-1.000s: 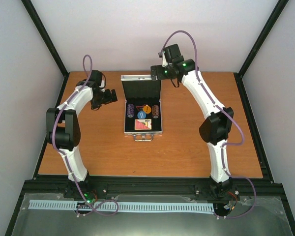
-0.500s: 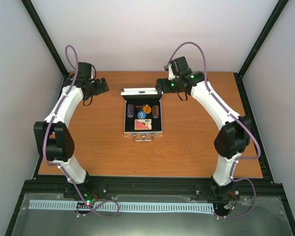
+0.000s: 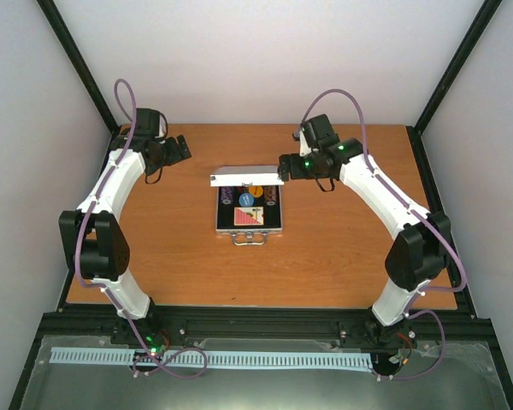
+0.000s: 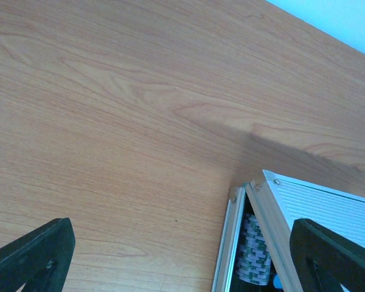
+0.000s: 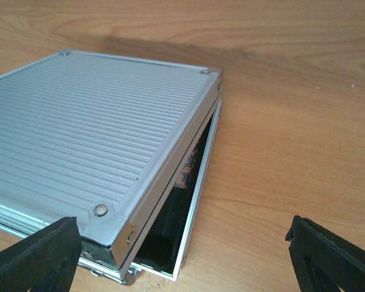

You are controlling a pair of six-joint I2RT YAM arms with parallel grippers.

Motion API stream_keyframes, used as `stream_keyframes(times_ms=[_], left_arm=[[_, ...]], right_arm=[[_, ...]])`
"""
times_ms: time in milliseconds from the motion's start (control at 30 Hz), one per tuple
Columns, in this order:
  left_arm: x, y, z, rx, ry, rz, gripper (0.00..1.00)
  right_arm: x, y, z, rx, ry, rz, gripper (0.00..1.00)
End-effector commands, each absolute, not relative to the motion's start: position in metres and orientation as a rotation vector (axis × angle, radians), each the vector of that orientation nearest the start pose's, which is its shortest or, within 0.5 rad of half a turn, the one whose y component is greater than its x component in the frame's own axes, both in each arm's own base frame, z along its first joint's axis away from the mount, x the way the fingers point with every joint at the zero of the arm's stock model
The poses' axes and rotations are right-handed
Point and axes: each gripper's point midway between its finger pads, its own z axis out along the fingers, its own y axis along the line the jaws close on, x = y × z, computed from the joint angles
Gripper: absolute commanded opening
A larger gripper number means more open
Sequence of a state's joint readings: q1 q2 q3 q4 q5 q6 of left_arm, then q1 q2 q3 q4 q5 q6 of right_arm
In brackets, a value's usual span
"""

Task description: Pack up texas hold em set

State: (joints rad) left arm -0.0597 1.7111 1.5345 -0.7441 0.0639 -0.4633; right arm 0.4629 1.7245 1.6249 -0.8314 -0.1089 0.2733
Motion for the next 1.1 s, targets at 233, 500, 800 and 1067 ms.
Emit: stream_keyframes(times_ms=[233,500,800,1067], left_arm=[[0.451,-0.052,0.223,-0.44,2.416,-0.412,1.0],[0.435,-0.096,0.229,-0.282,2.454,-0.485,1.0],[0.39,-0.166,0.178,-0.167,2.585,-0.645,1.0],[0.368,-0.175,0.17,-0.118,2.645,-0.486,1.0]], right_arm=[[0.365,0.225,0.206,-0.294,2.563,0.421,0.93],[0.324,0.24,0.202,-0.392,2.577,0.492,0.92],[0.236,0.278,0.178,-0.598,2.589,0.855,0.91],[0.199,0.306,0.144,-0.724,2.615,0.95,0.8]])
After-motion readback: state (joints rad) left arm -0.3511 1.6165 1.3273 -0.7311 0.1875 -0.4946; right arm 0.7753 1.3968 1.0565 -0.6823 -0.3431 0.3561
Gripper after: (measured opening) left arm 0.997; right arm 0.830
